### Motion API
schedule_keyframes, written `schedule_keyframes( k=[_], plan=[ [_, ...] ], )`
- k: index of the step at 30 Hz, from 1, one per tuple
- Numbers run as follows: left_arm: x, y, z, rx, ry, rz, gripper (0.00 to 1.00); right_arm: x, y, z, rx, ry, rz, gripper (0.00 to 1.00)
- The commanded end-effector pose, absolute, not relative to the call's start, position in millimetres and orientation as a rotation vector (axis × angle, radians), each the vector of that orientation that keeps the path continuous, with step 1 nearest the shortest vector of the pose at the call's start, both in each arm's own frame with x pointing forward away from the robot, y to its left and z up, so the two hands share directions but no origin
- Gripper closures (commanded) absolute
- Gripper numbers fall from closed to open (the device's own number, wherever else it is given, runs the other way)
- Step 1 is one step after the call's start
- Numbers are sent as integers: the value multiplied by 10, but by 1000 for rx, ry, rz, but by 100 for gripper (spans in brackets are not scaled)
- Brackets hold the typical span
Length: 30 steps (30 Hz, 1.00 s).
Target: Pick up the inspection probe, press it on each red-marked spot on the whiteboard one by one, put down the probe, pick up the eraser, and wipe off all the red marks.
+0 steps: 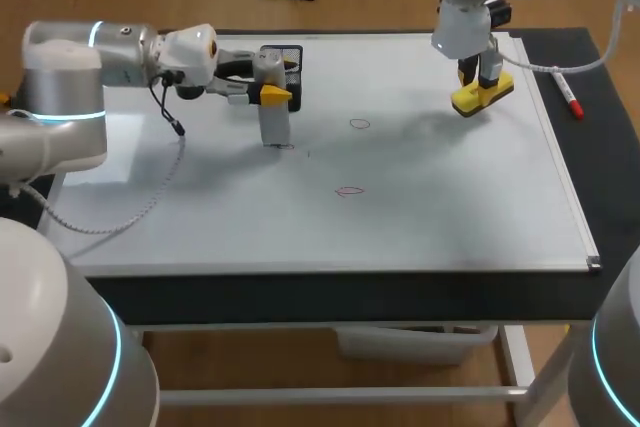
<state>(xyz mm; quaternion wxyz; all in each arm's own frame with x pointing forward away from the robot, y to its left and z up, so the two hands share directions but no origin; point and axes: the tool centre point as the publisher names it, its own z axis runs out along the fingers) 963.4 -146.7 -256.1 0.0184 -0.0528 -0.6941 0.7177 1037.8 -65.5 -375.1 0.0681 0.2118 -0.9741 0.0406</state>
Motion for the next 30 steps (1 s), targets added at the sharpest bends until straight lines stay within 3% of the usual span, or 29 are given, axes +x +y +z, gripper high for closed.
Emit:
schedule_keyframes(
  k=[1,30],
  plan=[
    [9704,-1523,-2619,-200,-2143,2211,100,10381,-659,-3731,639,-2931,128,100],
    [9701,-1577,-2786,-199,-2140,2192,100,10381,-659,-3731,639,-2931,128,100]
  ],
)
